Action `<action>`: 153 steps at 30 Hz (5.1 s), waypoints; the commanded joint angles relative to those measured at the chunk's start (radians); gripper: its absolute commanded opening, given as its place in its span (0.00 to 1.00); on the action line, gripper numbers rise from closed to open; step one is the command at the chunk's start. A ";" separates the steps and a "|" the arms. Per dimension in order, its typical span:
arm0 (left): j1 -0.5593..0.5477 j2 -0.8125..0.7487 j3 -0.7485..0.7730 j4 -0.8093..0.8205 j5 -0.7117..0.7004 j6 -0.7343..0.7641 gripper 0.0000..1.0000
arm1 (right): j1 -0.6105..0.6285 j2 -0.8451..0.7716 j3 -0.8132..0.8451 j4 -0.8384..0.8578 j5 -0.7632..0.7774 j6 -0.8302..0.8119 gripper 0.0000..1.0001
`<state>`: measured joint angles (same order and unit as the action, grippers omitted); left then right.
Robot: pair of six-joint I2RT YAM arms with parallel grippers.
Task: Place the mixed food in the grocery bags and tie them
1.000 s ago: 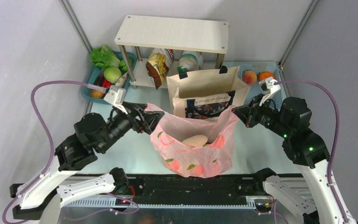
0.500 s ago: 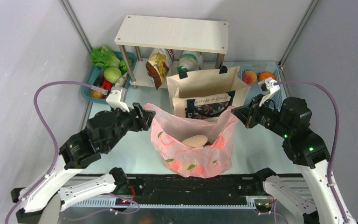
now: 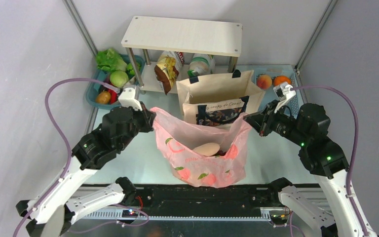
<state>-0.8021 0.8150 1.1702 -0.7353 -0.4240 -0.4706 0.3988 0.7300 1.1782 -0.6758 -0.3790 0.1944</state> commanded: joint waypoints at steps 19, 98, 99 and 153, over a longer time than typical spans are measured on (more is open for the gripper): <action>0.239 -0.140 0.134 -0.035 -0.228 0.292 0.00 | 0.266 0.406 0.343 0.415 -0.135 0.361 0.00; 0.377 -0.334 -0.294 0.697 0.868 0.257 0.00 | 0.765 0.669 0.573 0.213 0.293 -0.435 0.99; 0.378 -0.336 -0.295 0.697 0.873 0.257 0.00 | 0.757 0.672 0.567 0.225 0.274 -0.432 0.99; 0.413 -0.458 -0.431 0.747 0.979 0.211 1.00 | 0.682 0.586 0.277 0.446 0.002 -0.075 0.00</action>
<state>-0.3897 0.3820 0.7845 -0.0059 0.4763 -0.2611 1.0889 1.3834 1.4414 -0.2390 -0.3244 0.0895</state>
